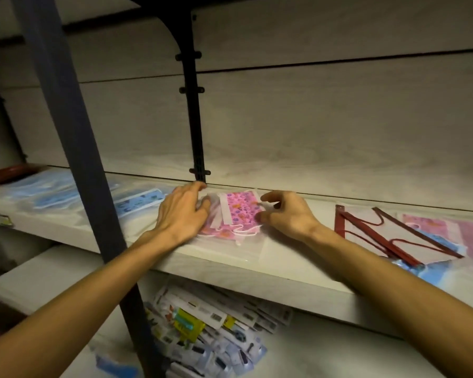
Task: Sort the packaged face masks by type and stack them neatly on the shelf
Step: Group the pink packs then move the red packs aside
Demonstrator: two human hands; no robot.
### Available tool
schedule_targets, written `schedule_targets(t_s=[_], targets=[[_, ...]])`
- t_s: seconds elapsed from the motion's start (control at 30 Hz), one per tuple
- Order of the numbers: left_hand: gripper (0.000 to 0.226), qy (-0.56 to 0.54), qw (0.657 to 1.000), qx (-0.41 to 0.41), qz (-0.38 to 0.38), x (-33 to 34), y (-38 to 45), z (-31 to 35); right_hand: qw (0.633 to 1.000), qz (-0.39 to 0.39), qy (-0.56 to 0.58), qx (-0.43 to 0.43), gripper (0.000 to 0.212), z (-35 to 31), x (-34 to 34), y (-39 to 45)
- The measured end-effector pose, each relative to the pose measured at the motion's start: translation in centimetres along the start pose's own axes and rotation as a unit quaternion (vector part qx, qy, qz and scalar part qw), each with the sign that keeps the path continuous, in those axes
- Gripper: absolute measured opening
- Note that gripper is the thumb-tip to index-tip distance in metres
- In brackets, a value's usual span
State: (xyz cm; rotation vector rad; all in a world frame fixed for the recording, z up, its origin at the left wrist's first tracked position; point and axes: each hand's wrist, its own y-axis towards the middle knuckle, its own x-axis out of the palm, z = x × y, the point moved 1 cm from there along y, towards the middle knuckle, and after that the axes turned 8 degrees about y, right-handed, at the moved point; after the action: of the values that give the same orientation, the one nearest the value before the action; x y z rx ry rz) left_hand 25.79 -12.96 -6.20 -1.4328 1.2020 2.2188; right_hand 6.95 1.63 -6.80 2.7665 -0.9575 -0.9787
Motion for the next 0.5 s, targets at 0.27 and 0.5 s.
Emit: schedule_targets(t_s=[0.27, 0.5], targets=[[0.043, 0.050, 0.984, 0.162, -0.049, 0.1, 3.0, 9.2, 0.978, 0.062, -0.196, 0.029, 0.050, 1.6, -7.9, -1.8], [0.056, 0.036, 0.970, 0.205, -0.124, 3.5, 2.0, 19.2, 0.961, 0.060, -0.247, 0.107, 0.074, 6.2, -16.9, -5.9]])
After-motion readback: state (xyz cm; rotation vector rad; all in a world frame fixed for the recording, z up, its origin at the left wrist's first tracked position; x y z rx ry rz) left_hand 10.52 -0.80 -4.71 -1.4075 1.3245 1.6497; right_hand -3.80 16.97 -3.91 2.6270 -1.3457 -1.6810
